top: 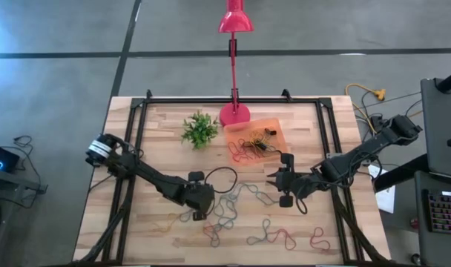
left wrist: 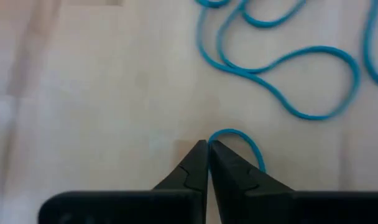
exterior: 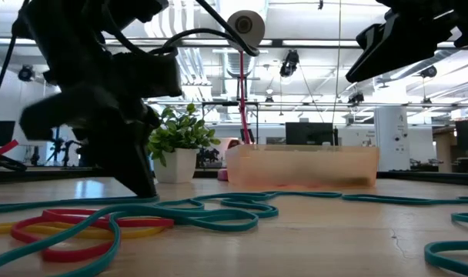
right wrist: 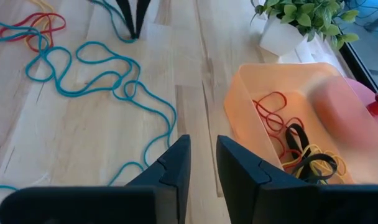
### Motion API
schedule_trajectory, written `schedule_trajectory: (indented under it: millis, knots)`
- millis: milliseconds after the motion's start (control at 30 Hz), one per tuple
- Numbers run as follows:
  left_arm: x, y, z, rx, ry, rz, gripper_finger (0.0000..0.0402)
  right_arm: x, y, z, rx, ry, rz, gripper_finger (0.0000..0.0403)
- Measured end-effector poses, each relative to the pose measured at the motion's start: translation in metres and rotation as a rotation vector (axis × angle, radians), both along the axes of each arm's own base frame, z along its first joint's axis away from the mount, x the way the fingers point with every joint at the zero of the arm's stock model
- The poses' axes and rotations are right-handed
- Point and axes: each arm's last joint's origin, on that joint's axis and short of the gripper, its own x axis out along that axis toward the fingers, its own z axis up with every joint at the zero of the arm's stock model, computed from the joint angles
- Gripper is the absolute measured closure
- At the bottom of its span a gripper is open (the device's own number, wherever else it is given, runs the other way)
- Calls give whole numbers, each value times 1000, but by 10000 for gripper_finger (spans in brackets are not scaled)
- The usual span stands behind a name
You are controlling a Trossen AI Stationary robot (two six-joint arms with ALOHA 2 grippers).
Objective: Pick and place rubber bands into bin
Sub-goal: Put the blue rubberband into the orange container
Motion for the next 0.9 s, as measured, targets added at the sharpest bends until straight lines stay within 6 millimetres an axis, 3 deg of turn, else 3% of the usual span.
schedule_trajectory:
  millis: [533, 900]
  knots:
    - [-5, 2, 43, 204, -232, 100, 401, 0, 0, 0, 0, -1, 0, 338]
    - [0, -6, 57, 351, -324, 111, 401, 0, 0, 0, 0, 0, 0, 342]
